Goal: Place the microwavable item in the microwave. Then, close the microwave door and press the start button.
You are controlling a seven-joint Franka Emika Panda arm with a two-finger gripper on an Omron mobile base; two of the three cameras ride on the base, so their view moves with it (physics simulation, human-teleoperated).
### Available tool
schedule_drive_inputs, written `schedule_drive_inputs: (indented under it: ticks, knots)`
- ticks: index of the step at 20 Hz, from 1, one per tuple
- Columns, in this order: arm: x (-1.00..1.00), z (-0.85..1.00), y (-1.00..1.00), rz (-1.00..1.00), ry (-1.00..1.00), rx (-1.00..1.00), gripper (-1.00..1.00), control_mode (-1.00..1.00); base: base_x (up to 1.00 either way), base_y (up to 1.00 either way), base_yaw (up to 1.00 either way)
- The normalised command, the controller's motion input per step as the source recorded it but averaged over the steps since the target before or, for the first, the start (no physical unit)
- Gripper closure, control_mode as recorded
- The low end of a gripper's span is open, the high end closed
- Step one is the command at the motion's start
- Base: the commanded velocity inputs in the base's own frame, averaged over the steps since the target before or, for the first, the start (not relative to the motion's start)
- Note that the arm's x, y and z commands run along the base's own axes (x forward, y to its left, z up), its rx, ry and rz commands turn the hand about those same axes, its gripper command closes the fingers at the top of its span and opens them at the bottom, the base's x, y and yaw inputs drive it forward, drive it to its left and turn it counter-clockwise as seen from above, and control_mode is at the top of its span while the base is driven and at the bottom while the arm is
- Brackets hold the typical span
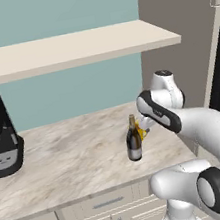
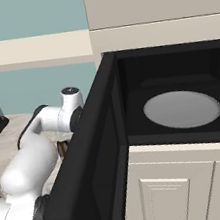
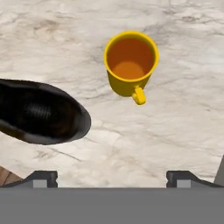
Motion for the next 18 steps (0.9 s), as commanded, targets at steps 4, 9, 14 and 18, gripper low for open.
schedule_drive_inputs:
  ticks: [4, 9, 14, 18]
  knots:
    - [0.35, -0.47, 0.0, 0.01, 0.03, 0.0, -1.0, -1.0, 0.0, 0.0, 0.0]
    - [0.21, -0.32, 0.0, 0.02, 0.0, 0.0, -1.0, -1.0, 0.0, 0.0, 0.0]
    - [0.04, -0.12, 0.0, 0.04, 0.0, 0.0, -1.0, -1.0, 0.0, 0.0, 0.0]
    - [0.02, -0.11, 0.0, 0.06, -0.01, 0.0, -1.0, -1.0, 0.0, 0.0, 0.0]
